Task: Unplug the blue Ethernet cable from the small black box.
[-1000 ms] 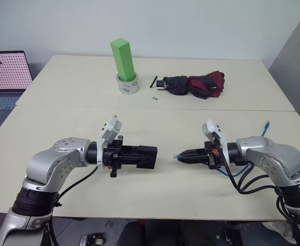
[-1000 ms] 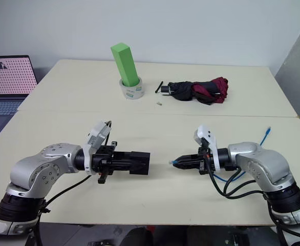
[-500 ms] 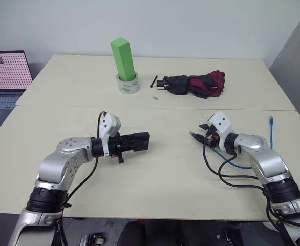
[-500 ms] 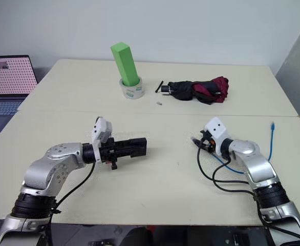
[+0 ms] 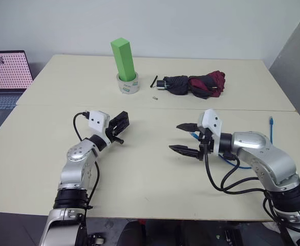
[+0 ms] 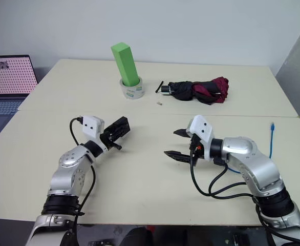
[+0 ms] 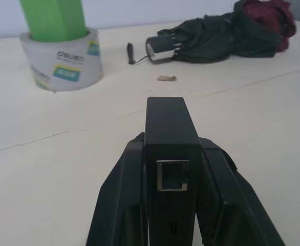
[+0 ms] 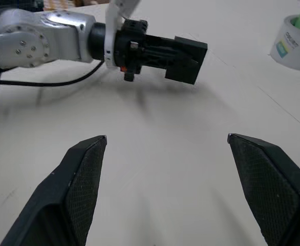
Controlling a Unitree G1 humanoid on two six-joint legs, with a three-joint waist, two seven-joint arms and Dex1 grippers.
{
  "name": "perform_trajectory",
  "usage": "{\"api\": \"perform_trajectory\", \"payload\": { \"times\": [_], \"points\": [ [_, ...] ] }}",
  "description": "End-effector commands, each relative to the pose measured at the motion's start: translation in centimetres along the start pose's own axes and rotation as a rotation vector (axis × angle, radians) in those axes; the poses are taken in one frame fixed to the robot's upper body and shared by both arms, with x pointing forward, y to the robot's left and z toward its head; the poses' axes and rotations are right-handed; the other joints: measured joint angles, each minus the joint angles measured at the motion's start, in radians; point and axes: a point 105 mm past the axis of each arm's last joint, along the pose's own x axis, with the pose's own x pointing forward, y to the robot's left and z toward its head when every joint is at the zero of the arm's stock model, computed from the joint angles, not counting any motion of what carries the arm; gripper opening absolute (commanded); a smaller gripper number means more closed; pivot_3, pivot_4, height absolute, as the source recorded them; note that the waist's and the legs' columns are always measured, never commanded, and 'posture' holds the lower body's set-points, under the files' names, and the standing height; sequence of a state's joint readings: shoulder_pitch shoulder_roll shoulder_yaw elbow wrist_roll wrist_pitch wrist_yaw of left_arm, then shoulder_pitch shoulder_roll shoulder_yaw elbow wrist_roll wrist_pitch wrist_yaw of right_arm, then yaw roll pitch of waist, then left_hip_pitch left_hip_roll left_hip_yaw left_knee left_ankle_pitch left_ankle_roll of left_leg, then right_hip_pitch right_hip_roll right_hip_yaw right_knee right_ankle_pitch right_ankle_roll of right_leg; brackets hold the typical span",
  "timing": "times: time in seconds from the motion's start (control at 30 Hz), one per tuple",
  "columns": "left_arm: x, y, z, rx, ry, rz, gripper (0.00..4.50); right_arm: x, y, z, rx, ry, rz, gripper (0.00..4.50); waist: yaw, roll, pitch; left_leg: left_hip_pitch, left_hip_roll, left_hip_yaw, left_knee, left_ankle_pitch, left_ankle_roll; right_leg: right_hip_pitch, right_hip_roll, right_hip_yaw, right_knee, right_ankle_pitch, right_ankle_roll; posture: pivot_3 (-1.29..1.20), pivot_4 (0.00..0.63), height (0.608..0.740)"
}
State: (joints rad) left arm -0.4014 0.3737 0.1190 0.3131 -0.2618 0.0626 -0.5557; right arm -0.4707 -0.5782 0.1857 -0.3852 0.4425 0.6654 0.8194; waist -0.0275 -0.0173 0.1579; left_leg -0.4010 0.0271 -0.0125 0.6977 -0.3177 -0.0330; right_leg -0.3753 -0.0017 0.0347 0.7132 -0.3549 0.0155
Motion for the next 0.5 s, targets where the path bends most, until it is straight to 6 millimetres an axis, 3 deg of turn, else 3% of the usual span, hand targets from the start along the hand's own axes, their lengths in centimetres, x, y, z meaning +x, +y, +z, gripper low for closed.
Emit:
{"api": "perform_trajectory", "payload": {
  "times": [0.03,0.07,0.23,0.5],
  "points": [
    [-0.1,0.4,0.1,0.022,-0.033,0.026,1.14,0.1,0.1,1.2,-0.052,-0.023,-0.005,4.02,0.000,0.000,0.000,0.000,0.000,0.000,0.000,0.000,0.000,0.000,0.000,0.000,0.000,0.000,0.000,0.00,0.150,0.740],
    [-0.1,0.4,-0.1,0.017,-0.029,0.025,1.49,0.1,0.1,1.2,-0.052,-0.022,-0.006,4.03,0.000,0.000,0.000,0.000,0.000,0.000,0.000,0.000,0.000,0.000,0.000,0.000,0.000,0.000,0.000,0.00,0.150,0.740],
    [-0.6,0.4,-1.0,-0.003,-0.013,0.017,2.39,0.2,0.2,1.2,-0.052,-0.020,-0.008,4.03,-0.001,0.000,0.000,0.000,0.000,0.000,0.000,0.000,0.000,0.000,0.000,0.000,0.000,0.000,0.000,0.00,0.150,0.740],
    [-2.9,0.4,-2.6,0.012,0.070,0.024,4.13,0.2,0.6,0.9,-0.040,-0.006,-0.007,4.03,-0.001,0.000,0.000,0.001,0.000,0.000,0.000,0.000,0.000,0.000,0.000,0.000,0.000,0.000,0.000,0.00,0.150,0.740]
  ]
}}
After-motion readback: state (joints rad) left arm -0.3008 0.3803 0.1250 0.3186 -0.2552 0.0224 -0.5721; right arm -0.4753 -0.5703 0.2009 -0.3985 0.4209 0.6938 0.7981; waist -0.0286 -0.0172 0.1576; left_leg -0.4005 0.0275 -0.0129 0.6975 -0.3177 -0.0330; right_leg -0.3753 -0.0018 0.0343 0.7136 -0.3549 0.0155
